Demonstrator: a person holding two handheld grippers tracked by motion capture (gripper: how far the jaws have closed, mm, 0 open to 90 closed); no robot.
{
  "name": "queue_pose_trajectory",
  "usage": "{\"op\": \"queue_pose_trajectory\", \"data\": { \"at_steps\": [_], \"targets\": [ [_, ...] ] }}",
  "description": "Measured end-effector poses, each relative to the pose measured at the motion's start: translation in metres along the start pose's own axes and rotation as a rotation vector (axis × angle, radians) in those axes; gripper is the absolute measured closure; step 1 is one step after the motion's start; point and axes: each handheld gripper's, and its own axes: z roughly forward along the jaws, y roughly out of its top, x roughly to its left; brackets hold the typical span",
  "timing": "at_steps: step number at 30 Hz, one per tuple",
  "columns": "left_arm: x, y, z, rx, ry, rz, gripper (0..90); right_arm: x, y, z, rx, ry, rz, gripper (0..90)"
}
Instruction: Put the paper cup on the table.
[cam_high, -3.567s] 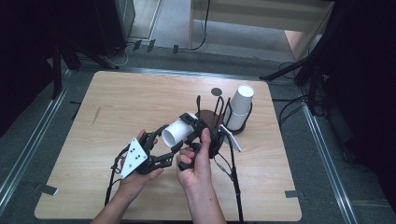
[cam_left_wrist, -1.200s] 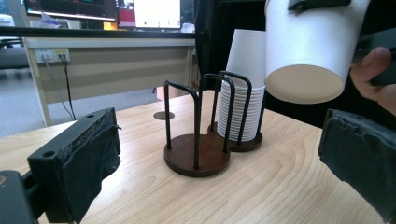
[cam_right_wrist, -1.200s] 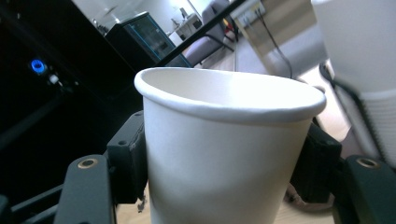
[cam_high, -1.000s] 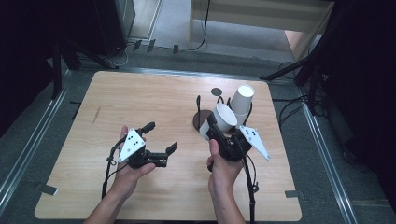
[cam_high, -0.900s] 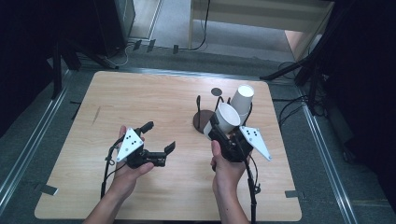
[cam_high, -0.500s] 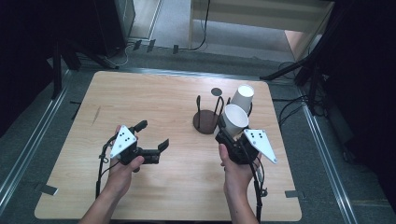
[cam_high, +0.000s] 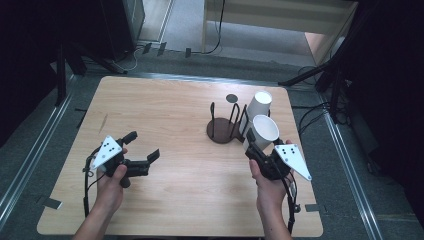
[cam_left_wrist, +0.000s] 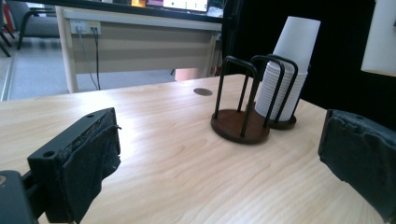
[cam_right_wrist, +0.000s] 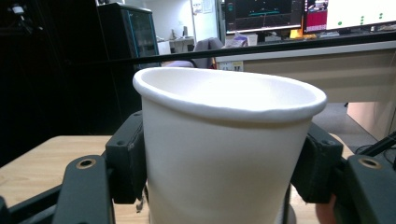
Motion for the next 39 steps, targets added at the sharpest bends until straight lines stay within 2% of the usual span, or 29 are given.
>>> {"op": "queue_pose_trajectory", "data": {
  "at_steps": [4,6,7,8,10,11,17,20,21,24,25,27,29,31,36,39],
  "targets": [
    [0.015,-0.008,-0.019,0.011,0.038,-0.034,0.0,-0.015,-0.01,-0.002,-0.025,-0.009,-0.017,32.4],
    [0.022,-0.01,-0.027,0.009,0.058,-0.061,0.0,-0.023,-0.015,-0.004,-0.053,-0.004,-0.041,32.6],
    [0.026,-0.012,-0.032,0.01,0.063,-0.062,0.0,-0.026,-0.018,-0.005,-0.056,-0.011,-0.066,32.5],
    [0.026,-0.012,-0.032,0.01,0.063,-0.062,0.0,-0.026,-0.018,-0.005,-0.056,-0.011,-0.066,32.5],
    [0.034,-0.016,-0.042,0.013,0.092,-0.063,0.0,-0.034,-0.023,-0.006,-0.057,-0.001,-0.095,32.5],
    [0.04,-0.019,-0.047,0.018,0.108,-0.074,0.0,-0.042,-0.029,-0.007,-0.05,-0.009,-0.092,32.5],
    [0.057,-0.028,-0.066,0.022,0.164,-0.099,0.0,-0.066,-0.049,-0.01,-0.061,-0.043,-0.072,32.4],
    [0.068,-0.033,-0.075,0.027,0.194,-0.105,0.0,-0.075,-0.06,-0.011,-0.069,-0.017,-0.061,32.4],
    [0.071,-0.034,-0.076,0.026,0.201,-0.108,0.0,-0.078,-0.065,-0.009,-0.053,-0.002,-0.051,32.4],
    [0.078,-0.037,-0.083,0.03,0.224,-0.118,0.0,-0.081,-0.07,-0.006,-0.026,0.007,-0.06,32.3],
    [0.085,-0.039,-0.089,0.023,0.244,-0.142,0.0,-0.086,-0.076,-0.002,-0.01,-0.002,-0.054,32.4],
    [0.091,-0.041,-0.095,0.021,0.272,-0.149,0.0,-0.09,-0.081,0.002,0.003,-0.011,-0.037,32.4],
    [0.096,-0.043,-0.098,0.017,0.286,-0.159,0.0,-0.093,-0.084,0.005,0.008,-0.02,-0.061,32.3],
    [0.099,-0.044,-0.1,0.023,0.3,-0.168,0.0,-0.096,-0.085,0.008,0.018,-0.039,-0.057,32.3],
    [0.098,-0.046,-0.099,0.031,0.302,-0.177,0.0,-0.101,-0.089,0.019,0.06,-0.087,-0.093,31.8],
    [0.096,-0.046,-0.098,0.03,0.287,-0.177,0.0,-0.102,-0.091,0.024,0.066,-0.083,-0.078,31.4]
  ]
}}
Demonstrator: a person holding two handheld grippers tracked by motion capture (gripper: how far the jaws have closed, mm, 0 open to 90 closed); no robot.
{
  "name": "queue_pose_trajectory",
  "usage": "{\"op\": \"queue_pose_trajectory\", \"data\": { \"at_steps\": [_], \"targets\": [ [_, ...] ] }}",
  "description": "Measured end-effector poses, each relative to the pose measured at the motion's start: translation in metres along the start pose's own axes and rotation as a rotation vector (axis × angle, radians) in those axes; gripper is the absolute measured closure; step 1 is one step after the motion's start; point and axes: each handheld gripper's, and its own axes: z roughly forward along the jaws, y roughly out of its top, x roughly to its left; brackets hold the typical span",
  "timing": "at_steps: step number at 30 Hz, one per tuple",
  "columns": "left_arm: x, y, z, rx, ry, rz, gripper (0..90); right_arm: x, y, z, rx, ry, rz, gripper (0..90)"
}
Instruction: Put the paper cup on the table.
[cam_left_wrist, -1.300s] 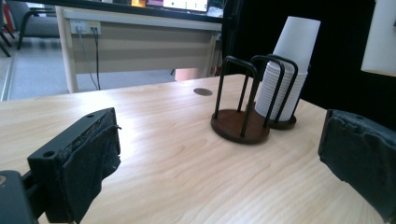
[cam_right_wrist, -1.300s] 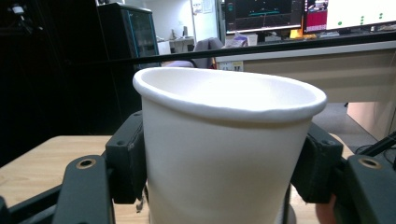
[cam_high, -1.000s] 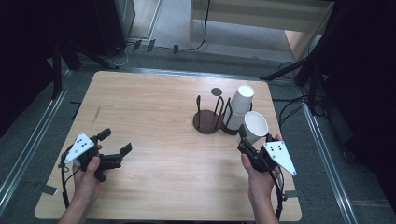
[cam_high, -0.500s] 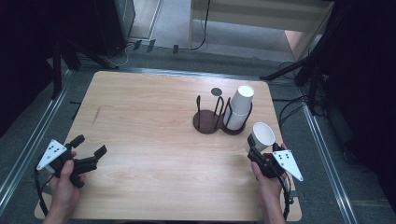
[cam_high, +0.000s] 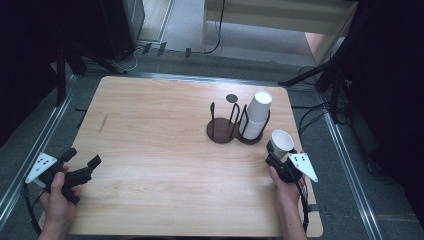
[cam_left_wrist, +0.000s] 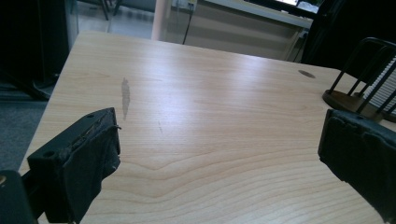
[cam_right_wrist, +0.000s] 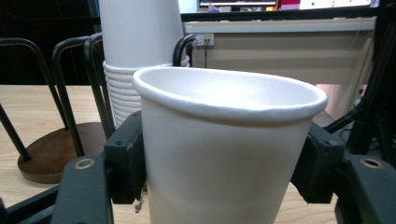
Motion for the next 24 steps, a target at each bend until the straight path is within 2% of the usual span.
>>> {"op": "queue_pose_trajectory", "data": {
  "at_steps": [8,13,18,22,24],
  "targets": [
    [0.002,0.001,-0.003,-0.013,-0.013,-0.007,0.0,0.007,-0.008,0.01,0.072,-0.008,-0.077,31.1],
    [0.001,0.002,-0.003,-0.013,-0.016,-0.003,0.0,0.009,-0.009,0.012,0.095,-0.005,-0.078,31.1],
    [0.0,0.002,-0.004,-0.012,-0.025,0.001,0.0,0.012,-0.008,0.017,0.155,-0.03,-0.107,30.5],
    [0.0,0.002,-0.004,-0.014,-0.024,-0.002,0.0,0.013,-0.008,0.017,0.156,-0.04,-0.125,30.0],
    [-0.001,0.002,-0.003,-0.014,-0.025,-0.004,0.0,0.012,-0.008,0.016,0.161,-0.041,-0.112,29.0]
  ]
}}
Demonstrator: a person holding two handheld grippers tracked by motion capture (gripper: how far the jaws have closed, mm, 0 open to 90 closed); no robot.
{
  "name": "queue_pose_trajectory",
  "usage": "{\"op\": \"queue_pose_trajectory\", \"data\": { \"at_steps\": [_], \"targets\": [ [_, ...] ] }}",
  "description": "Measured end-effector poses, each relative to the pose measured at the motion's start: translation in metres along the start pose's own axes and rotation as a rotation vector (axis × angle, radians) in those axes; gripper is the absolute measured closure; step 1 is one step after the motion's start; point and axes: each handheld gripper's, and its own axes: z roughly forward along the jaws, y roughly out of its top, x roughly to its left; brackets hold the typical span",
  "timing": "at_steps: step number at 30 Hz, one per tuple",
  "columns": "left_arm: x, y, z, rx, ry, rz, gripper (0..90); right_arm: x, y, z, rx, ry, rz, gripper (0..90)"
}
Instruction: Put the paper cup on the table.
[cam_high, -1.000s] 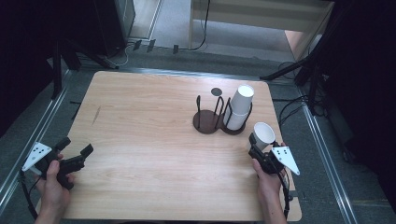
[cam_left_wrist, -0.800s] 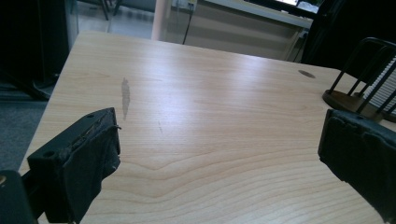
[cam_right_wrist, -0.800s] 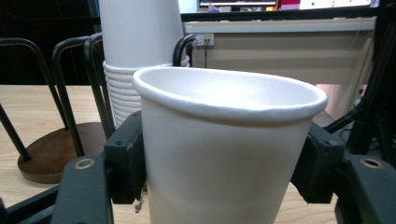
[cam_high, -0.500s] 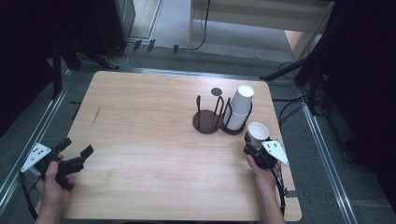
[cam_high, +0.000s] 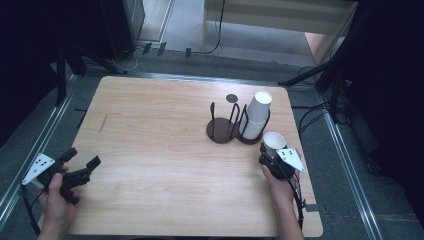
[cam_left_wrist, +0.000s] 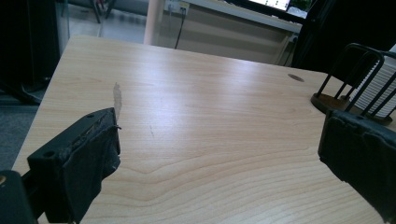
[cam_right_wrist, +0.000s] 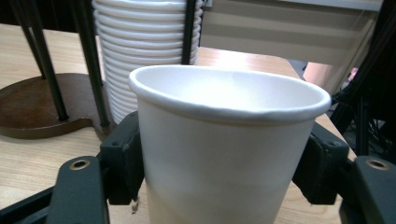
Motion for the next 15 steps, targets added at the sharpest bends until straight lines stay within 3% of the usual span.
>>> {"op": "queue_pose_trajectory", "data": {
  "at_steps": [12,15],
  "targets": [
    [-0.0027,0.0008,0.0008,0.006,-0.013,-0.001,0.0,-0.0037,0.0009,-0.0046,0.032,0.0,0.046,24.8],
    [-0.0035,0.0004,0.0018,0.008,-0.017,0.0,0.0,-0.0037,0.0012,-0.0054,0.044,0.022,0.048,22.1]
  ]
}}
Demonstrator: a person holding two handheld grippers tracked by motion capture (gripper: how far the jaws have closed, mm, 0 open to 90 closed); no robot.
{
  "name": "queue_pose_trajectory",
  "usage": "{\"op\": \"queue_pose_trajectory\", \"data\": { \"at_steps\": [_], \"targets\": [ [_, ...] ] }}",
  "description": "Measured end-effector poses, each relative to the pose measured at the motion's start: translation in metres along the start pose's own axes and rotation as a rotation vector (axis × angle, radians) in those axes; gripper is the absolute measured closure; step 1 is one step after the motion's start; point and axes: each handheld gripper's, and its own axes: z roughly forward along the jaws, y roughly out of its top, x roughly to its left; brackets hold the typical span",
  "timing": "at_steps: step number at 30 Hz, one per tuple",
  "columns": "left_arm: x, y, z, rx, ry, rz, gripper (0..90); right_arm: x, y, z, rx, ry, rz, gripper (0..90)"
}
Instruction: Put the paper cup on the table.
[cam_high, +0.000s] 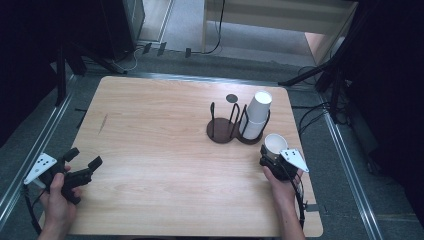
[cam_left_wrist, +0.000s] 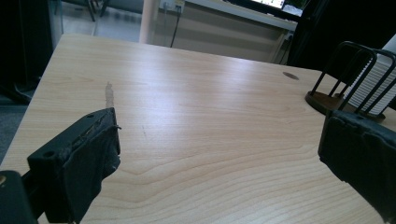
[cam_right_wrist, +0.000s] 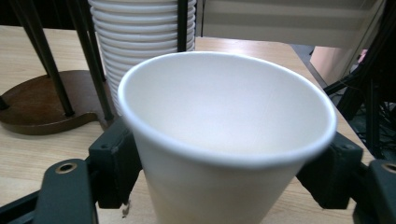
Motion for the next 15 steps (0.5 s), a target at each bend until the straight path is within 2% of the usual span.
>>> {"op": "queue_pose_trajectory", "data": {
  "at_steps": [4,8,15],
  "targets": [
    [0.0,0.0,0.0,0.006,-0.002,0.004,0.0,0.0,0.0,0.0,0.005,0.013,0.0,13.7],
    [0.0,0.0,0.0,0.001,0.001,0.003,0.0,-0.006,0.001,-0.003,0.002,0.066,0.053,8.7],
    [-0.002,0.0,-0.001,0.001,0.0,-0.002,0.0,-0.012,0.001,-0.011,0.01,0.094,0.049,2.4]
  ]
}}
